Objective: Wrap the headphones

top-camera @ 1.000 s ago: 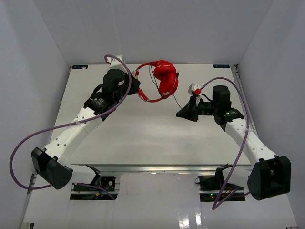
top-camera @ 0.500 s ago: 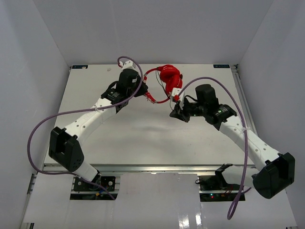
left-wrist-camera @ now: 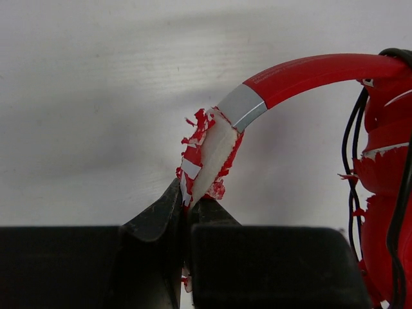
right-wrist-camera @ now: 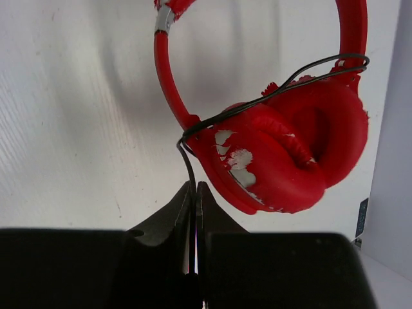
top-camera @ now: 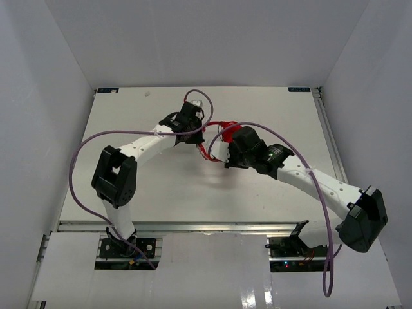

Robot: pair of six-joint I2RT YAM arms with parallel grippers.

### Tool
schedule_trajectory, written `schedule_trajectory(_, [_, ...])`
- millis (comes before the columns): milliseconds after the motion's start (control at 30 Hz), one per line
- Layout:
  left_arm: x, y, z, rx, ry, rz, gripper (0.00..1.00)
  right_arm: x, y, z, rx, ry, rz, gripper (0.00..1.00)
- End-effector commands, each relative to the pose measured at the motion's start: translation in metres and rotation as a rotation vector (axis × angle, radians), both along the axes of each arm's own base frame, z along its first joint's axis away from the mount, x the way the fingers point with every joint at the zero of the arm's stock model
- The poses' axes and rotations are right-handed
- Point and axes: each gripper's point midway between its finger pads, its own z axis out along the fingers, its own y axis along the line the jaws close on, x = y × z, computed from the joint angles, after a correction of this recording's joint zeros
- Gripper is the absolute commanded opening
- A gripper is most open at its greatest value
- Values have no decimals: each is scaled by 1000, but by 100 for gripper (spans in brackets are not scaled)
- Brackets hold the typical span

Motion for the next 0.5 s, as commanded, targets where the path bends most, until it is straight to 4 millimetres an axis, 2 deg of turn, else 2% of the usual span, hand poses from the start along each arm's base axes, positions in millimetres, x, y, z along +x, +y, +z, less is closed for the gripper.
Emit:
schedule_trajectory(0, [-21,-15,-10,-16,68,-164,0,11,-9,-31,-144,-64,-5,8])
schedule_trajectory(100, [-29,-15,-34,8,118,-188,0,14,-1,-52,-157,-52,0,8])
schedule_trajectory(200, [-30,-11,-52,41,146,-178,0,23,7,-63,-153,-77,-13,8])
schedule_trajectory(467, [-29,-8,-74,84,177,-188,0,43,21,-63,-135,-144,-17,8])
